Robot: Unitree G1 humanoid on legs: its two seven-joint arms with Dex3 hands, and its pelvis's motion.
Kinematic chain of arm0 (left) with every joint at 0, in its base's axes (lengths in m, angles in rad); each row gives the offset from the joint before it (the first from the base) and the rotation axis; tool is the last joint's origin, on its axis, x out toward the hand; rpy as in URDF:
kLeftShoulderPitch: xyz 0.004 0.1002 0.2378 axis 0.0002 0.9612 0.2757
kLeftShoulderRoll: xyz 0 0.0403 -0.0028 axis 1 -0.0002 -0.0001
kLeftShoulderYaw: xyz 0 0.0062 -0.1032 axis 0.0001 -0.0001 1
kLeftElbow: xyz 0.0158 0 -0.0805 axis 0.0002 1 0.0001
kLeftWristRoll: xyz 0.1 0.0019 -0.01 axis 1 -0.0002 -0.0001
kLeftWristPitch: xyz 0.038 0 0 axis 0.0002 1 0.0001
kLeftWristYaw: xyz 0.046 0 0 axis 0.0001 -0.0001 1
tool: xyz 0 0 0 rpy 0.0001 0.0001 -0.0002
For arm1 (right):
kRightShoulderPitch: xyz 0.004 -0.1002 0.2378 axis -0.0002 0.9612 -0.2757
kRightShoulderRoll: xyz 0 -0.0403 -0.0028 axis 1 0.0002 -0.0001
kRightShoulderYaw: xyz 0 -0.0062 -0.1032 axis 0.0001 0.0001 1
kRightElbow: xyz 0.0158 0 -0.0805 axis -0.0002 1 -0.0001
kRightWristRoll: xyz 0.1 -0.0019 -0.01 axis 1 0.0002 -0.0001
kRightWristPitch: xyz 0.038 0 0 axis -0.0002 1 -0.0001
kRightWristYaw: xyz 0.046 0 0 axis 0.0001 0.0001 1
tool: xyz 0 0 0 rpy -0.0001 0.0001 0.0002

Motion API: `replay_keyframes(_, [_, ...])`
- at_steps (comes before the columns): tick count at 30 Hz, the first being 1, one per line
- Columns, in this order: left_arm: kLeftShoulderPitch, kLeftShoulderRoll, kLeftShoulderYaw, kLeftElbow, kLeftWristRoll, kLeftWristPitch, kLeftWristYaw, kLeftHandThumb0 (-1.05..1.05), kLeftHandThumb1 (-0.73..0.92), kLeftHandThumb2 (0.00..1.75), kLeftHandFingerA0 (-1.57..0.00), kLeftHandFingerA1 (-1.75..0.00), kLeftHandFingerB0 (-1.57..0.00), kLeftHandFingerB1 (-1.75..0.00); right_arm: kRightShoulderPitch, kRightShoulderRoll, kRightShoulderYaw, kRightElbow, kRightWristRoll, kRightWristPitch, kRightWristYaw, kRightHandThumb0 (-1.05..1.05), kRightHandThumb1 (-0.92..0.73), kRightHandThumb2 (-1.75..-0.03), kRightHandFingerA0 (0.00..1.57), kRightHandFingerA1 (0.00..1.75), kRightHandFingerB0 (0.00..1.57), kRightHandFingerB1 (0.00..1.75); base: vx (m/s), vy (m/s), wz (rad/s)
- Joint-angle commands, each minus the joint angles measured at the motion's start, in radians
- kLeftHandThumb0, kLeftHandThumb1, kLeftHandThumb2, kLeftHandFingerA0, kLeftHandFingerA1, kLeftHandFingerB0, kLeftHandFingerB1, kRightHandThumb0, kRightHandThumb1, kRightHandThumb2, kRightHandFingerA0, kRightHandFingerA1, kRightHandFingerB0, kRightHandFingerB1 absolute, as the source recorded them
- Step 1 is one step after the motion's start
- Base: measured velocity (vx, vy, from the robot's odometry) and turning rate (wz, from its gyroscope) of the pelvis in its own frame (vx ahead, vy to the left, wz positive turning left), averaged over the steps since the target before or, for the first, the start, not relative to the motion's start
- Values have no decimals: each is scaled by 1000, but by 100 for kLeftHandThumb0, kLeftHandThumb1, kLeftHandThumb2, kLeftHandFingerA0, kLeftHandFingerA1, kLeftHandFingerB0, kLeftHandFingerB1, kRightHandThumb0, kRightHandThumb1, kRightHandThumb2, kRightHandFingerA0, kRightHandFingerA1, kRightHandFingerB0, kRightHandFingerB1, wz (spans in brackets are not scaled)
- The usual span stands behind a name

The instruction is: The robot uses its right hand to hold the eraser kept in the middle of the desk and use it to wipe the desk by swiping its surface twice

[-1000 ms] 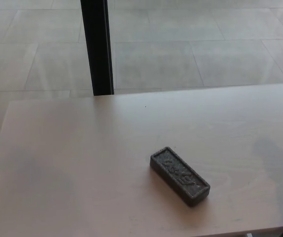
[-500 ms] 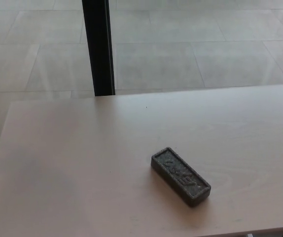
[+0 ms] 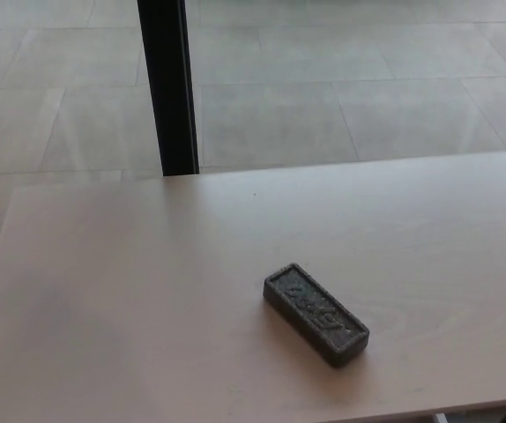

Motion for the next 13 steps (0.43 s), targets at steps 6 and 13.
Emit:
replay_keyframes(6, [11, 21, -2, 6, -4, -15, -10, -67, 90, 67, -76, -62, -65, -54, 27, 35, 96, 30, 109, 98, 105, -46, -76, -62, 78, 81, 39, 41, 0, 0, 0])
replay_keyframes(13, [-3, 19, -4, 5, -6, 0, 8, -65, 89, 66, -79, -65, -69, -55, 22, 5, 181, 102, 110, 66, 172, -47, -71, -62, 84, 68, 43, 40, 0, 0, 0])
